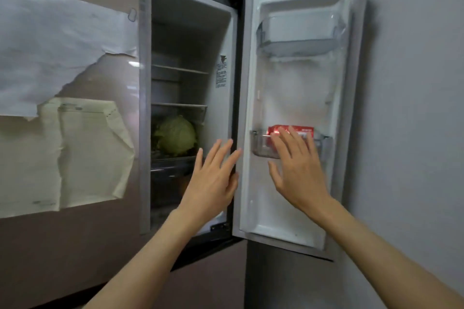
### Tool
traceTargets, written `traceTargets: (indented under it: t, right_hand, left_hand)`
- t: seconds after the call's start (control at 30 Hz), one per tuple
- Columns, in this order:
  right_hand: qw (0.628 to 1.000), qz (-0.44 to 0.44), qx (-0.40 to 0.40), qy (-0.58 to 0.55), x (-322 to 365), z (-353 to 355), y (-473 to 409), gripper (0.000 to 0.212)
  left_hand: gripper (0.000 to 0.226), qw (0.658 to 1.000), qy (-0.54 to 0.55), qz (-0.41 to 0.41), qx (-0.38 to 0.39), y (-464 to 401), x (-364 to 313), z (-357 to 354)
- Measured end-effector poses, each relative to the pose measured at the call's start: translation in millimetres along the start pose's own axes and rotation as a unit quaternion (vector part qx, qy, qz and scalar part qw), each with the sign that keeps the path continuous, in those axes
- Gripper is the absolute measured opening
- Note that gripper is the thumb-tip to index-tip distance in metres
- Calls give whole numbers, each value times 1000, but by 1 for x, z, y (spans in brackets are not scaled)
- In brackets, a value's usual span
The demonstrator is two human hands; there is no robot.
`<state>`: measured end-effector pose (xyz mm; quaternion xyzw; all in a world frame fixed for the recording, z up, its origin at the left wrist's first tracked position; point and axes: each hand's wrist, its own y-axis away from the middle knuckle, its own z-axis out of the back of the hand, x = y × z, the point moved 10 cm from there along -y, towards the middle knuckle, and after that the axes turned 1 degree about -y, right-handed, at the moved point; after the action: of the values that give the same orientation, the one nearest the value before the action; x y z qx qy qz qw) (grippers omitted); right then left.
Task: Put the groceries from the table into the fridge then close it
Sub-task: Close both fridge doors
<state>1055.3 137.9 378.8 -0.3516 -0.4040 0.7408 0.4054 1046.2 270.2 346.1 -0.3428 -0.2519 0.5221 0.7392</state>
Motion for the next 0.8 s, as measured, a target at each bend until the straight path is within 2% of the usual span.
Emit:
traceTargets:
  t: [0.13,0.27,0.4,0.6,0.8]
  right_hand:
    - [999,-37,15,14,-61,11,11,61]
    - [998,-54,38,-12,-89,9,21,61]
    - [998,-43,32,-43,-91,8,21,56]
    - [996,-51,22,-65,-79,6,26,62]
    - [999,35,8,-29,-36,23,24,68]
  left_hand:
    - [61,1000,15,-12,4,-37,-56,-13]
    - [67,1000,15,-13,22,-59,-86,-32]
    - [72,999,-17,1,45,-63,-94,-49]
    - [71,999,-36,13,19,-57,-89,-34]
    - [64,999,-34,16,-6,-43,-57,-3]
